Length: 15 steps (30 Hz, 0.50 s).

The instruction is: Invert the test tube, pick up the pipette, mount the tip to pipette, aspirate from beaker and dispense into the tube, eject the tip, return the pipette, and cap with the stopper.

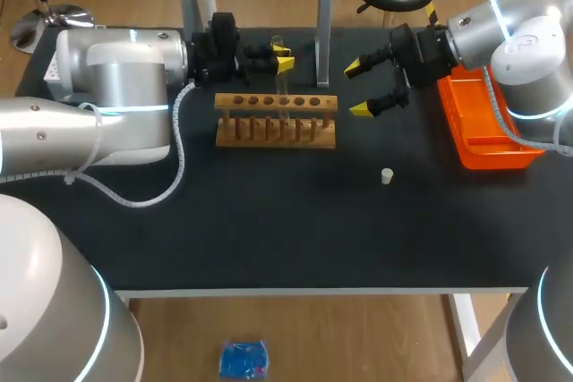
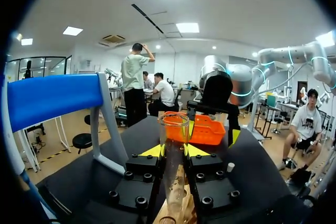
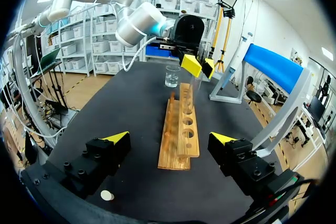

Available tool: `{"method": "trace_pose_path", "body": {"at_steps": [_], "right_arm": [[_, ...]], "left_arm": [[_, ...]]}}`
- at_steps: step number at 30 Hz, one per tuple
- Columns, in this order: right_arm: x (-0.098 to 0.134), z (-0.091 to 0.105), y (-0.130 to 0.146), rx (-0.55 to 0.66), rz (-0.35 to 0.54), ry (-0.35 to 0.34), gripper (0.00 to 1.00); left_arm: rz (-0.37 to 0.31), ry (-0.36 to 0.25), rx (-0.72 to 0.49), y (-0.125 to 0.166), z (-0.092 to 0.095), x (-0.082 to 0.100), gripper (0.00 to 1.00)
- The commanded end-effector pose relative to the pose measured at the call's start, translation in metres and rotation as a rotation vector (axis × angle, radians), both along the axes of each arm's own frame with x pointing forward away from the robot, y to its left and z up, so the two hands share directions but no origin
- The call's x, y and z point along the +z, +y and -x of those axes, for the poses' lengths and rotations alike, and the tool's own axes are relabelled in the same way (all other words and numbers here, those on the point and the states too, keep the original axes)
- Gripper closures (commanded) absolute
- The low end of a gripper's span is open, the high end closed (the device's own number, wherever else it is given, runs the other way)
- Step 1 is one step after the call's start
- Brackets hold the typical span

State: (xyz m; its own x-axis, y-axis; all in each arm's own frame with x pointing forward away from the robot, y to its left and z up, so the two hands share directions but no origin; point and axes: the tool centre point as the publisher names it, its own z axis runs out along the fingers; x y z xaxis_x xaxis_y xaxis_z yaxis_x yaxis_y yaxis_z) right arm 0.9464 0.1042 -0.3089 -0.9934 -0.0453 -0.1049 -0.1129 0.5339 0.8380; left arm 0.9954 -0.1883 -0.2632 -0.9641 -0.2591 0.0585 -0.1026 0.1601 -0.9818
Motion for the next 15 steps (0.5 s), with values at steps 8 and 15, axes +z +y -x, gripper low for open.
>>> {"method": "trace_pose_path", "body": {"at_steps": [8,15], "right_arm": [[0.0015,0.0003,-0.0008,0.001,0.004,0.002,0.0],[0.0015,0.0003,-0.0008,0.001,0.004,0.002,0.0]], "left_arm": [[-0.004,0.0,0.013,-0.0035,0.0006,-0.003,1.0],[-0.012,-0.003,0.03,-0.003,0.0017,-0.0051,1.0]]}}
